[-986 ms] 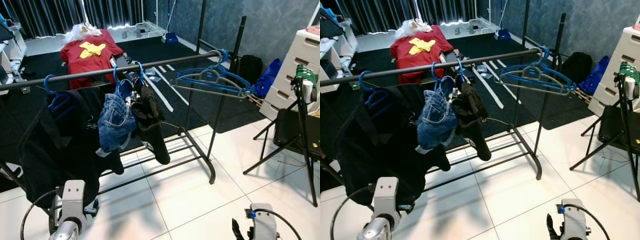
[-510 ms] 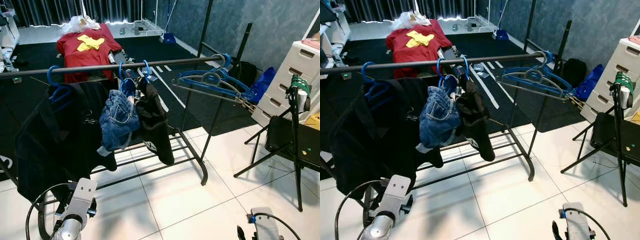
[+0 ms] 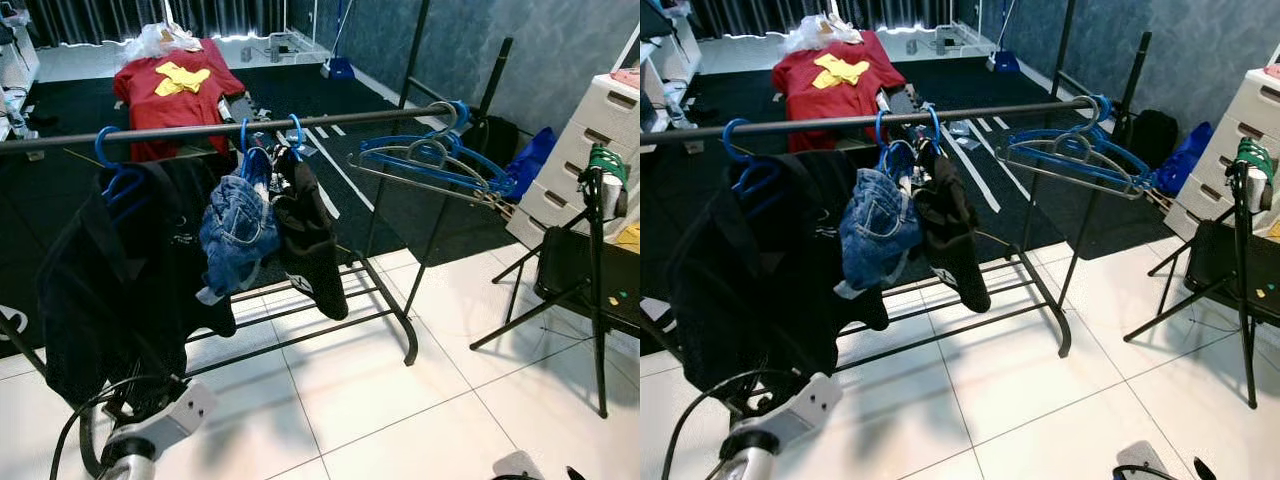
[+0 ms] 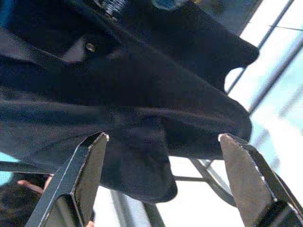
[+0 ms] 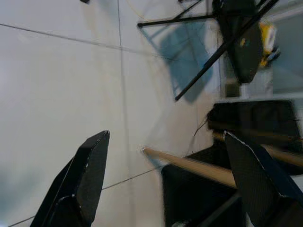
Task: Hang hanger
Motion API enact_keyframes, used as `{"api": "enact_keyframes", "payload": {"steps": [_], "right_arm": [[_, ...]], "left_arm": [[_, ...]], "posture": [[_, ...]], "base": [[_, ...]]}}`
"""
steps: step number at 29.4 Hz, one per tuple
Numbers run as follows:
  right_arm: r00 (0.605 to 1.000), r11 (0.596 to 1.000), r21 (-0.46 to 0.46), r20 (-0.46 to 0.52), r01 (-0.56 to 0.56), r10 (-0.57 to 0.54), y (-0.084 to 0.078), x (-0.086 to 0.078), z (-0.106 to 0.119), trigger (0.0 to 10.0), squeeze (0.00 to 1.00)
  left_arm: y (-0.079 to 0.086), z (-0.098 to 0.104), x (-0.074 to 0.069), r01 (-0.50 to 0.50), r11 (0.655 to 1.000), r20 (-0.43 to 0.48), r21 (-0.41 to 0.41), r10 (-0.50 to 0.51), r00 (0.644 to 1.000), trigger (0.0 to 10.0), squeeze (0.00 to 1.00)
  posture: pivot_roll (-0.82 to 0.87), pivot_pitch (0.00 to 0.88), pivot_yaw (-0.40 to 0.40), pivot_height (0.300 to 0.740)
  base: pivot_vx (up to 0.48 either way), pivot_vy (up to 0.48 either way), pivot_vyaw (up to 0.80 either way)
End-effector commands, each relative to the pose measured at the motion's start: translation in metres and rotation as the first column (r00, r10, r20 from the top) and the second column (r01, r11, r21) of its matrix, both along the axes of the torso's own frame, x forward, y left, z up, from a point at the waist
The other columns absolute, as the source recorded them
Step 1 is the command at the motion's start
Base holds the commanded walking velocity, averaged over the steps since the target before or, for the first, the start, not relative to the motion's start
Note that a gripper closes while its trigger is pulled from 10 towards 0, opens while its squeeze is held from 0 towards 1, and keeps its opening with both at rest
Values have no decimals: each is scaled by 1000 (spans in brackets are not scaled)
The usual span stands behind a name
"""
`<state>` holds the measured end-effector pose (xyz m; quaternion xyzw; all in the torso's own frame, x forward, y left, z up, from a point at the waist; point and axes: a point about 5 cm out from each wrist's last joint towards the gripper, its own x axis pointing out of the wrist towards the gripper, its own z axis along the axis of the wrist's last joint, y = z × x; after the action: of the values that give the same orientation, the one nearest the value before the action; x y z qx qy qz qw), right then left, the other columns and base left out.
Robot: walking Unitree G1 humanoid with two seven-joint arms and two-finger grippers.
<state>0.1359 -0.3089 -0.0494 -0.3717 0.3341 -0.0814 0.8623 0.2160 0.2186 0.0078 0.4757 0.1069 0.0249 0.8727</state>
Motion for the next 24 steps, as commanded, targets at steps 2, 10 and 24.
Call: {"api": "enact_keyframes", "payload": {"steps": [2,10,24], "right_arm": [[986,953,254,-21,164,-164,2,-4,-8,10000,0],[950,827,498,22,260,-312,6,4,-7,10000,0],[975,776,607,13,170,-223,57,54,-9,10000,0]], "left_arm": [[-2,-9,-4,-52,966,-119,-252,23,993,10000,0],[-1,1,1,-212,600,-143,-771,162,976,10000,0],[-44,-48,7,-314,600,-354,-735,56,934,10000,0]], "posture": [[3,69,-64,740],[10,58,-54,740],[56,0,-68,740]], "base": [[0,0,0],[0,0,0],[0,0,0]]}}
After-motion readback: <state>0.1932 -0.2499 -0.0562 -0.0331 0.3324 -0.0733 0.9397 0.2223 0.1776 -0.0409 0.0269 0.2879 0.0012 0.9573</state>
